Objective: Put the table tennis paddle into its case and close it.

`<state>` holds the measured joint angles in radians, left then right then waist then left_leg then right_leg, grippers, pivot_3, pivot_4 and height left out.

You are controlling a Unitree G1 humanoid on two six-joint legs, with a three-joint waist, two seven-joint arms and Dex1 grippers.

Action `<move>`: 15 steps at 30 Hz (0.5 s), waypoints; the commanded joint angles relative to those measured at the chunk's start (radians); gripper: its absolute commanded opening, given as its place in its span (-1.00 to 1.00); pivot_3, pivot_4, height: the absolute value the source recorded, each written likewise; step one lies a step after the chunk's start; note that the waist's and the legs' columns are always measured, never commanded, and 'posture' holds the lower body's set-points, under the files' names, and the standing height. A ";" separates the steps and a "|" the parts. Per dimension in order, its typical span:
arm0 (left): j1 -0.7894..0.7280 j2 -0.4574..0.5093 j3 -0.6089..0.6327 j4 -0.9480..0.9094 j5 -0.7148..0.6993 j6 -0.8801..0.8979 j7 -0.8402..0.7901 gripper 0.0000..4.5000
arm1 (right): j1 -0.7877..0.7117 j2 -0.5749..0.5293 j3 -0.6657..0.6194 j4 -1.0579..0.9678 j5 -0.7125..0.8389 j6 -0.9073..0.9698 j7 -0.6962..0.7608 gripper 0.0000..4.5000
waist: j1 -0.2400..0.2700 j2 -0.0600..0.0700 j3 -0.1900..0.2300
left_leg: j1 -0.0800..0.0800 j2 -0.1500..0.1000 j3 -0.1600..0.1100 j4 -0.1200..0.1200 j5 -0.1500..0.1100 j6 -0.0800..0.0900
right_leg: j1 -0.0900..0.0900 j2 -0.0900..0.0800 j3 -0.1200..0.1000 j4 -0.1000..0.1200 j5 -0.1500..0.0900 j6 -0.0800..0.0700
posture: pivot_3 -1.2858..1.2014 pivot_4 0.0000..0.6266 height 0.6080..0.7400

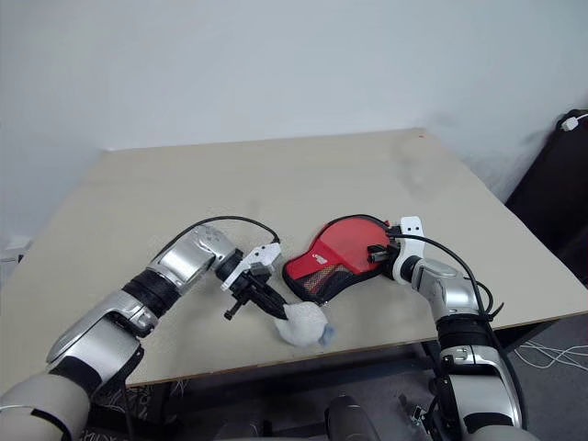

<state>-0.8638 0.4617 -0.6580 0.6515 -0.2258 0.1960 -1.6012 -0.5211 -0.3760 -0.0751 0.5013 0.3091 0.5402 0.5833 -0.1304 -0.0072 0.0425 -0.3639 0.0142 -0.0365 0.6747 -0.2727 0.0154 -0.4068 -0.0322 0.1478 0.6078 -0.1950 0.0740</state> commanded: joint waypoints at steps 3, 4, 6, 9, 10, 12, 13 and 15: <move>-0.066 -0.006 0.052 0.135 0.112 -0.080 0.002 -0.98 | -0.005 0.003 0.006 0.018 -0.019 0.005 0.001 -1.00 | 0.000 0.000 0.000 | 0.000 0.000 0.000 0.000 0.000 0.000 | 0.000 0.000 0.000 0.000 0.000 0.000 | 0.03 -1.00 1.00; -0.074 -0.007 0.058 0.151 0.121 -0.085 -0.004 -0.98 | -0.004 0.003 0.007 0.016 -0.019 0.006 0.001 -1.00 | -0.001 0.000 0.000 | 0.000 0.000 0.000 0.000 0.000 0.000 | 0.000 0.000 0.000 0.000 0.000 0.000 | 0.03 -1.00 1.00; -0.084 0.000 0.054 0.166 0.120 -0.091 -0.012 -0.98 | -0.002 0.003 0.008 0.014 -0.019 0.007 0.001 -1.00 | -0.001 -0.001 0.000 | 0.000 0.000 0.000 0.000 0.000 0.000 | 0.000 0.000 0.000 0.000 0.000 0.000 | 0.03 -1.00 1.00; -0.091 0.005 0.050 0.182 0.120 -0.099 -0.013 -0.98 | 0.000 0.003 0.008 0.014 -0.018 0.008 0.001 -1.00 | -0.001 -0.001 0.000 | 0.000 0.000 0.000 0.000 0.000 0.000 | 0.000 0.000 0.000 0.001 0.000 0.000 | 0.03 -1.00 1.00; -0.091 0.004 0.052 0.185 0.117 -0.101 -0.013 -0.98 | 0.001 0.003 0.008 0.015 -0.018 0.007 0.001 -1.00 | -0.001 -0.001 0.000 | 0.000 0.000 0.000 0.000 0.000 0.000 | 0.000 0.000 0.001 0.001 0.000 0.000 | 0.03 -1.00 1.00; -0.089 -0.004 0.063 0.184 0.096 -0.088 -0.013 -0.98 | 0.001 0.004 0.008 0.016 -0.019 0.006 0.000 -1.00 | -0.001 -0.001 0.000 | 0.000 0.000 0.000 0.000 0.000 0.000 | 0.000 0.000 0.001 0.001 0.000 0.000 | 0.03 -1.00 1.00; -0.088 -0.006 0.065 0.179 0.083 -0.081 -0.013 -0.98 | 0.001 0.004 0.008 0.016 -0.019 0.006 0.000 -1.00 | -0.001 -0.001 0.000 | 0.000 0.000 0.000 0.000 0.000 0.000 | 0.000 0.000 0.001 0.001 0.000 0.000 | 0.03 -1.00 1.00; -0.084 -0.007 0.064 0.165 0.064 -0.066 -0.013 -0.98 | 0.002 0.005 0.008 0.015 -0.019 0.006 0.000 -1.00 | -0.001 -0.001 0.000 | 0.000 0.000 0.000 0.000 0.000 0.000 | 0.000 0.000 0.001 0.001 0.000 0.000 | 0.03 -1.00 1.00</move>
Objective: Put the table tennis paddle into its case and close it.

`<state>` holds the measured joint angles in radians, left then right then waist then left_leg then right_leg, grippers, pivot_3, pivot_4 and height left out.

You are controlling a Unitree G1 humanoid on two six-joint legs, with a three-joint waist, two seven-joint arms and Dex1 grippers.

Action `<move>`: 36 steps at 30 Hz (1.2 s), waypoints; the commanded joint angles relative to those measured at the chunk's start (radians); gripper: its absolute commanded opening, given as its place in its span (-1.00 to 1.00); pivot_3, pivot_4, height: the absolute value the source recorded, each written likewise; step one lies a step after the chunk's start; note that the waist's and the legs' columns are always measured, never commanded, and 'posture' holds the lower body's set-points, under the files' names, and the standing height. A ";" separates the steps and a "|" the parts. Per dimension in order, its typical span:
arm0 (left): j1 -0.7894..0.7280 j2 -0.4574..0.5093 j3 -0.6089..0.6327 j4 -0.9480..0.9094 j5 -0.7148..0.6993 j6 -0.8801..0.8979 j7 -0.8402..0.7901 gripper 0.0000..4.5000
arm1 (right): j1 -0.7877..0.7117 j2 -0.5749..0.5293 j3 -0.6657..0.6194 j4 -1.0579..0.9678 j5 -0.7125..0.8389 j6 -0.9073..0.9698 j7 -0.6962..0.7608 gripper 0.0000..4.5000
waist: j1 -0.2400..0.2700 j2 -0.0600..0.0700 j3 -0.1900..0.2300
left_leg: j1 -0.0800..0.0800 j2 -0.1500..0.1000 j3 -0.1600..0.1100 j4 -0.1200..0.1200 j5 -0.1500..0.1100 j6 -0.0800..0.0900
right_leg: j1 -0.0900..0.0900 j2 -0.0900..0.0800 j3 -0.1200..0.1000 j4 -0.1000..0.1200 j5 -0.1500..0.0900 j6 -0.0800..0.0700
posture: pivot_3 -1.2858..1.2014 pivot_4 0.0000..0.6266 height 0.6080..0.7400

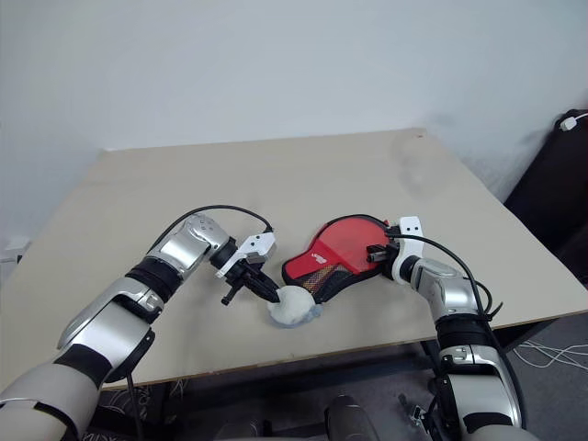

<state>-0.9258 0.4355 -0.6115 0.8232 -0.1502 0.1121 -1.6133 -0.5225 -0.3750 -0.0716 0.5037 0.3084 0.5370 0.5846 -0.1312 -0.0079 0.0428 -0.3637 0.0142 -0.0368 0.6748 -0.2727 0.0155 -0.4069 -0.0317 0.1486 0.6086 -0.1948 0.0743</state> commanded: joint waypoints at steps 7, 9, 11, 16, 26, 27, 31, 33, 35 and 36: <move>-0.039 0.025 0.023 0.065 0.106 -0.076 0.021 -0.98 | 0.004 0.006 0.005 0.009 -0.020 0.012 0.000 -1.00 | 0.000 0.000 0.000 | 0.000 0.000 0.000 0.000 0.000 0.000 | 0.000 0.000 0.000 0.000 0.000 0.000 | 0.03 -1.00 1.00; -0.054 0.031 0.017 0.105 0.154 -0.122 0.053 -0.98 | 0.004 0.007 0.005 0.009 -0.021 0.013 0.000 -1.00 | 0.000 -0.001 0.000 | 0.000 0.000 0.000 0.000 0.000 0.000 | 0.000 0.000 0.000 0.000 0.000 0.000 | 0.03 -1.00 1.00; -0.071 0.039 0.009 0.150 0.203 -0.167 0.086 -0.98 | 0.003 0.008 0.005 0.009 -0.023 0.013 0.002 -1.00 | -0.001 -0.001 0.000 | 0.001 0.000 0.000 0.000 0.000 0.000 | 0.000 0.001 0.000 0.001 0.000 0.000 | 0.03 -1.00 1.00; -0.118 0.040 0.024 0.245 0.277 -0.235 0.169 -0.98 | 0.004 0.012 0.005 0.010 -0.026 0.014 0.004 -1.00 | -0.004 -0.001 0.000 | 0.002 0.000 -0.001 0.000 0.000 0.000 | 0.000 0.003 0.002 0.001 0.000 0.000 | 0.03 -1.00 1.00; -0.213 0.043 0.021 0.396 0.424 -0.319 0.417 -0.98 | 0.005 0.019 0.008 0.010 -0.028 0.016 0.004 -1.00 | -0.022 -0.006 0.003 | 0.002 0.000 -0.006 0.000 0.005 0.009 | 0.001 0.008 0.005 0.003 0.000 0.000 | 0.03 -1.00 1.00; -0.218 0.045 0.016 0.405 0.445 -0.328 0.442 -0.98 | 0.005 0.020 0.008 0.009 -0.028 0.016 0.004 -1.00 | -0.023 -0.007 0.004 | 0.003 0.000 -0.007 0.000 0.006 0.009 | 0.001 0.008 0.005 0.003 0.000 0.000 | 0.03 -1.00 1.00; -0.231 0.037 0.018 0.430 0.490 -0.342 0.528 -0.98 | 0.006 0.020 0.010 0.010 -0.027 0.013 0.004 -1.00 | -0.023 -0.009 0.006 | 0.003 0.000 -0.010 0.000 0.007 0.011 | 0.001 0.011 0.005 0.002 0.000 0.000 | 0.03 -1.00 1.00; -0.237 0.027 0.027 0.441 0.503 -0.341 0.572 -0.98 | 0.007 0.020 0.011 0.007 -0.027 0.014 0.004 -1.00 | -0.024 -0.010 0.006 | 0.003 0.000 -0.013 0.000 0.007 0.011 | 0.001 0.013 0.005 0.002 0.000 0.000 | 0.03 -1.00 1.00; -0.239 0.018 0.041 0.448 0.502 -0.343 0.584 -0.98 | 0.008 0.020 0.011 0.005 -0.027 0.015 0.004 -1.00 | -0.024 -0.010 0.007 | 0.003 0.000 -0.017 0.000 0.007 0.011 | 0.001 0.015 0.005 0.002 0.000 0.000 | 0.03 -1.00 1.00; -0.238 0.010 0.060 0.449 0.487 -0.342 0.581 -0.89 | 0.008 0.020 0.011 0.005 -0.027 0.015 0.004 -1.00 | -0.024 -0.010 0.008 | 0.003 -0.001 -0.020 0.000 0.007 0.011 | 0.001 0.016 0.004 0.002 0.000 0.000 | 0.03 -1.00 1.00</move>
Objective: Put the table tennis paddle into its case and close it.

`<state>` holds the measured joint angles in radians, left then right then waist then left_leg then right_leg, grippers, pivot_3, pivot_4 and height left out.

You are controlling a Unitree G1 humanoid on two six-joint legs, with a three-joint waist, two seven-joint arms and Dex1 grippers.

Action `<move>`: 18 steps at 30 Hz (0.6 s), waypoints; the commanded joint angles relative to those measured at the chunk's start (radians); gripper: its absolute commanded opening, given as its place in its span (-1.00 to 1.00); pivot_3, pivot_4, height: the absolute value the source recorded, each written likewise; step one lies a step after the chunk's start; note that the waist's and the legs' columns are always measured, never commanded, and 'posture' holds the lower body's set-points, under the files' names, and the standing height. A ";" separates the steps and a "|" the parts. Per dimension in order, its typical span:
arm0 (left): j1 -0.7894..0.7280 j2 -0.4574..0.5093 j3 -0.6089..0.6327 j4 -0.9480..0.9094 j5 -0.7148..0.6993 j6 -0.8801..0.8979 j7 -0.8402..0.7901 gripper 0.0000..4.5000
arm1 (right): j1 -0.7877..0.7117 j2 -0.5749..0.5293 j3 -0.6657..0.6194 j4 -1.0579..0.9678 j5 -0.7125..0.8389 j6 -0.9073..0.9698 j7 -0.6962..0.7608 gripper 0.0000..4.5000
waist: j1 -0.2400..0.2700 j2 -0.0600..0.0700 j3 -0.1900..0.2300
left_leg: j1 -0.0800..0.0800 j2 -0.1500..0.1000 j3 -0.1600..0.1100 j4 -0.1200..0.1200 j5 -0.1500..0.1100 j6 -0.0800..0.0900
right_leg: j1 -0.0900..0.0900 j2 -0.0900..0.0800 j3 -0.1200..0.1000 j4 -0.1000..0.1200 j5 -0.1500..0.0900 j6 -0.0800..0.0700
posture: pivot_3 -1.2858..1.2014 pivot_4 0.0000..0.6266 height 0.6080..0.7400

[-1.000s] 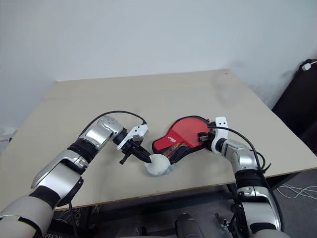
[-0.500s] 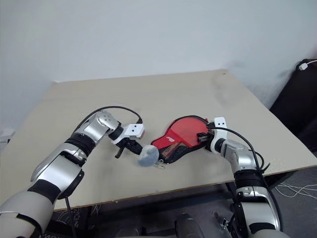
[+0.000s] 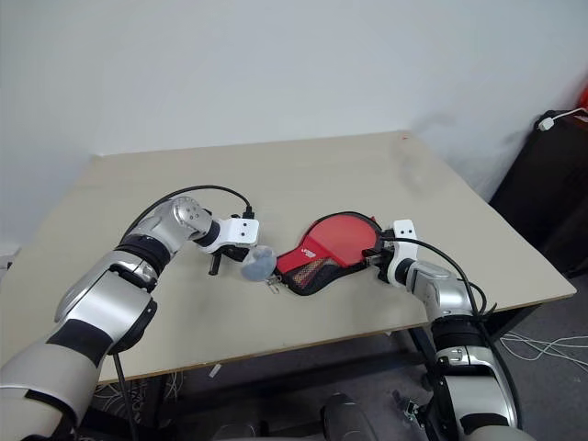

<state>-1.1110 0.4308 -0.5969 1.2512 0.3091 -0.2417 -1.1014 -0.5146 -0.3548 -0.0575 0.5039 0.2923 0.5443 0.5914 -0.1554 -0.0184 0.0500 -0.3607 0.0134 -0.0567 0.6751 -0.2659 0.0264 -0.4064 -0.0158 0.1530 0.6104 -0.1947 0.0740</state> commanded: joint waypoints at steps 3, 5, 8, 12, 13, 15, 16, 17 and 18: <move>-0.049 -0.003 0.088 0.023 -0.001 0.015 0.043 -0.59 | 0.002 0.000 -0.004 0.001 -0.010 0.010 -0.004 -1.00 | 0.000 0.000 0.002 | 0.000 -0.002 -0.006 0.000 0.000 0.000 | 0.000 0.001 -0.003 0.000 0.000 0.000 | 0.03 -1.00 1.00; -0.045 -0.007 0.100 0.025 0.011 0.013 0.052 -0.34 | 0.004 0.000 -0.005 -0.001 -0.010 0.012 -0.006 -1.00 | 0.000 0.000 0.001 | 0.000 -0.002 -0.007 -0.001 0.000 0.000 | 0.000 0.001 -0.003 -0.001 0.000 0.000 | 0.03 -1.00 1.00; -0.048 -0.035 0.182 0.027 -0.058 0.051 0.024 0.00 | 0.007 0.001 -0.006 -0.003 -0.009 0.012 -0.007 -1.00 | 0.001 0.000 0.001 | 0.000 -0.002 -0.008 -0.001 0.000 0.001 | 0.001 0.001 -0.003 0.000 0.000 0.000 | 0.03 -1.00 1.00; -0.065 -0.070 0.331 0.018 -0.182 0.127 -0.063 0.00 | 0.011 0.001 -0.007 -0.006 -0.009 0.013 -0.007 -1.00 | 0.002 0.000 0.001 | -0.001 -0.003 -0.008 -0.001 0.002 0.002 | 0.001 0.001 -0.003 0.000 0.000 0.000 | 0.03 -1.00 1.00; -0.070 -0.077 0.372 0.013 -0.220 0.158 -0.102 0.00 | 0.011 0.001 -0.008 -0.006 -0.010 0.013 -0.007 -1.00 | 0.002 0.000 0.001 | -0.001 -0.003 -0.008 -0.001 0.002 0.002 | 0.002 0.001 -0.003 0.000 0.000 0.000 | 0.03 -1.00 1.00; -0.069 -0.086 0.431 -0.003 -0.275 0.193 -0.179 0.00 | 0.012 0.001 -0.008 -0.008 -0.010 0.014 -0.006 -1.00 | 0.002 0.000 0.001 | -0.001 -0.003 -0.008 0.000 0.002 0.003 | 0.002 0.001 -0.003 0.001 0.001 0.002 | 0.03 -1.00 1.00; -0.067 -0.090 0.456 -0.011 -0.295 0.206 -0.193 0.00 | 0.012 0.002 -0.008 -0.007 -0.010 0.014 -0.006 -1.00 | 0.002 0.000 0.001 | -0.001 -0.003 -0.008 0.000 0.002 0.003 | 0.002 0.001 -0.003 0.001 0.001 0.002 | 0.03 -1.00 1.00; -0.063 -0.096 0.483 -0.021 -0.318 0.216 -0.203 0.00 | 0.011 0.002 -0.008 -0.007 -0.010 0.014 -0.007 -1.00 | 0.002 0.000 0.001 | -0.001 -0.003 -0.008 0.000 0.002 0.003 | 0.002 0.001 -0.003 0.002 0.002 0.002 | 0.03 -1.00 1.00; -0.059 -0.101 0.507 -0.031 -0.338 0.222 -0.212 0.00 | 0.010 0.003 -0.008 -0.006 -0.011 0.013 -0.007 -1.00 | 0.001 0.000 0.001 | -0.001 -0.004 -0.008 0.000 0.002 0.003 | 0.002 0.001 -0.002 0.003 0.002 0.002 | 0.03 -1.00 1.00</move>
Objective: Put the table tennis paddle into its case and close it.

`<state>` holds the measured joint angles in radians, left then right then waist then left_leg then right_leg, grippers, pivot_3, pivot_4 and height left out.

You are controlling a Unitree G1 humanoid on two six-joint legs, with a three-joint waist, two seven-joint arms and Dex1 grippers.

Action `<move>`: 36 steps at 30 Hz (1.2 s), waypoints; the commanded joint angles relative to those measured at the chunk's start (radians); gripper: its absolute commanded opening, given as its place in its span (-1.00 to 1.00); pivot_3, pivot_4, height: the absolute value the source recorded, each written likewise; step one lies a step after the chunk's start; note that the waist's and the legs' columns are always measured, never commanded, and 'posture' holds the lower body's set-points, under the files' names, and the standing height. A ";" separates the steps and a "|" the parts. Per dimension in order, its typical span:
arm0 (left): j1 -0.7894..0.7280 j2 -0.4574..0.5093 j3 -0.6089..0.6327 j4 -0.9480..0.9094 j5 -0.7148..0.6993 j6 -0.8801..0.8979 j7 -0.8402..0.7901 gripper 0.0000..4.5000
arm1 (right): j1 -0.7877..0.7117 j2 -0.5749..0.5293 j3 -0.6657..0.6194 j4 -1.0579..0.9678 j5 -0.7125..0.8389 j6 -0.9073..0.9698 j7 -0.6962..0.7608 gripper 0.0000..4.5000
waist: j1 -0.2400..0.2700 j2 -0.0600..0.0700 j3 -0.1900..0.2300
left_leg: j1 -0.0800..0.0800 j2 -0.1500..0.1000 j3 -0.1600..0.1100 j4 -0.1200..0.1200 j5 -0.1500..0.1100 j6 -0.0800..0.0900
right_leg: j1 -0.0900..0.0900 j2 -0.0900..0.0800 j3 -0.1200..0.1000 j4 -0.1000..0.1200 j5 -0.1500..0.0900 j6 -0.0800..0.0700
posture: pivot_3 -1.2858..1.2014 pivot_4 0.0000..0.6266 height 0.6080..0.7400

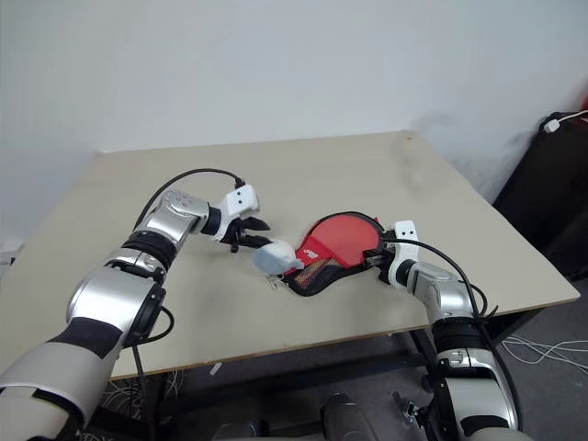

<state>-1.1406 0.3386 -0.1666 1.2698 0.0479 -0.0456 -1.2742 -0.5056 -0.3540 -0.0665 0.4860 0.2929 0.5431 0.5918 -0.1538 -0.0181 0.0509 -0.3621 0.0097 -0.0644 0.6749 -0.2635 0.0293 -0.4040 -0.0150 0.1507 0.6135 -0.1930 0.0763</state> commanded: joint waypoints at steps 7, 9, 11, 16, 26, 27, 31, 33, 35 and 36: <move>-0.007 -0.042 0.239 -0.113 -0.236 0.176 -0.075 0.00 | 0.006 0.008 -0.002 -0.003 -0.008 0.021 -0.007 -1.00 | 0.000 0.000 0.000 | -0.002 -0.001 -0.002 -0.008 -0.005 -0.007 | -0.003 0.000 0.001 -0.003 0.000 0.000 | 0.03 -1.00 1.00; 0.003 -0.051 0.273 -0.124 -0.254 0.170 -0.008 0.00 | 0.010 0.011 -0.003 -0.013 -0.007 0.024 -0.010 -1.00 | 0.000 0.000 0.000 | -0.002 -0.001 -0.002 -0.009 -0.005 -0.007 | -0.003 0.000 0.001 -0.005 0.000 0.000 | 0.03 -1.00 1.00; 0.013 -0.062 0.308 -0.122 -0.266 0.145 0.094 0.00 | 0.014 0.017 -0.008 -0.022 -0.003 0.026 -0.015 -1.00 | 0.002 0.000 0.000 | -0.002 -0.001 -0.002 -0.009 -0.005 -0.007 | -0.002 0.000 0.001 -0.005 0.000 0.000 | 0.03 -1.00 1.00; 0.053 -0.088 0.342 -0.138 -0.263 0.055 0.245 0.00 | 0.030 0.035 -0.026 -0.057 0.010 0.033 -0.035 -1.00 | 0.003 0.000 0.000 | 0.000 -0.001 -0.002 -0.008 -0.005 -0.007 | -0.002 0.000 0.001 -0.004 0.000 0.000 | 0.03 -1.00 1.00; 0.188 -0.125 0.349 -0.197 -0.223 -0.135 0.537 0.00 | 0.041 0.080 -0.042 -0.199 0.002 -0.030 -0.108 -1.00 | 0.003 0.001 0.000 | -0.001 -0.001 -0.002 -0.009 -0.005 -0.007 | -0.003 0.000 0.001 -0.004 0.000 0.000 | 0.03 -1.00 1.00; 0.197 -0.121 0.356 -0.204 -0.226 -0.138 0.564 0.00 | 0.040 0.078 -0.038 -0.214 -0.004 -0.042 -0.109 -1.00 | 0.003 0.001 0.000 | -0.001 -0.001 -0.002 -0.009 -0.005 -0.008 | -0.003 0.000 0.001 -0.004 0.000 0.000 | 0.03 -1.00 1.00; 0.239 -0.098 0.373 -0.238 -0.229 -0.139 0.656 0.00 | 0.034 0.087 -0.050 -0.272 0.013 -0.053 -0.125 -1.00 | 0.003 0.002 0.000 | -0.002 -0.002 -0.002 -0.009 -0.005 -0.008 | -0.003 -0.001 0.001 -0.004 0.000 0.000 | 0.03 -1.00 1.00; 0.260 -0.089 0.375 -0.262 -0.235 -0.132 0.664 0.00 | 0.043 0.096 -0.045 -0.299 0.015 -0.048 -0.135 -1.00 | 0.003 0.002 0.000 | -0.002 -0.002 -0.002 -0.009 -0.005 -0.008 | -0.003 -0.001 0.001 -0.004 0.000 0.000 | 0.03 -1.00 1.00; 0.286 -0.084 0.374 -0.293 -0.238 -0.114 0.667 0.00 | 0.052 0.100 -0.036 -0.330 0.012 -0.040 -0.141 -1.00 | 0.004 0.002 0.000 | -0.003 -0.002 -0.002 -0.009 -0.005 -0.008 | -0.004 -0.001 0.001 -0.004 0.000 0.000 | 0.03 -1.00 1.00; 0.295 -0.082 0.374 -0.306 -0.239 -0.106 0.667 0.00 | 0.057 0.101 -0.033 -0.344 0.012 -0.035 -0.144 -1.00 | 0.004 0.002 0.000 | -0.003 -0.002 -0.002 -0.009 -0.005 -0.008 | -0.004 -0.001 0.001 -0.004 0.000 0.000 | 0.03 -1.00 1.00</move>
<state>-0.8425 0.2468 0.2052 1.0184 -0.1754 -0.1585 -0.6109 -0.4470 -0.2522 -0.0950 0.2074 0.2941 0.5128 0.4558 -0.1499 -0.0164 0.0512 -0.3647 0.0079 -0.0663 0.6661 -0.2684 0.0217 -0.4074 -0.0157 0.1518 0.6090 -0.1927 0.0761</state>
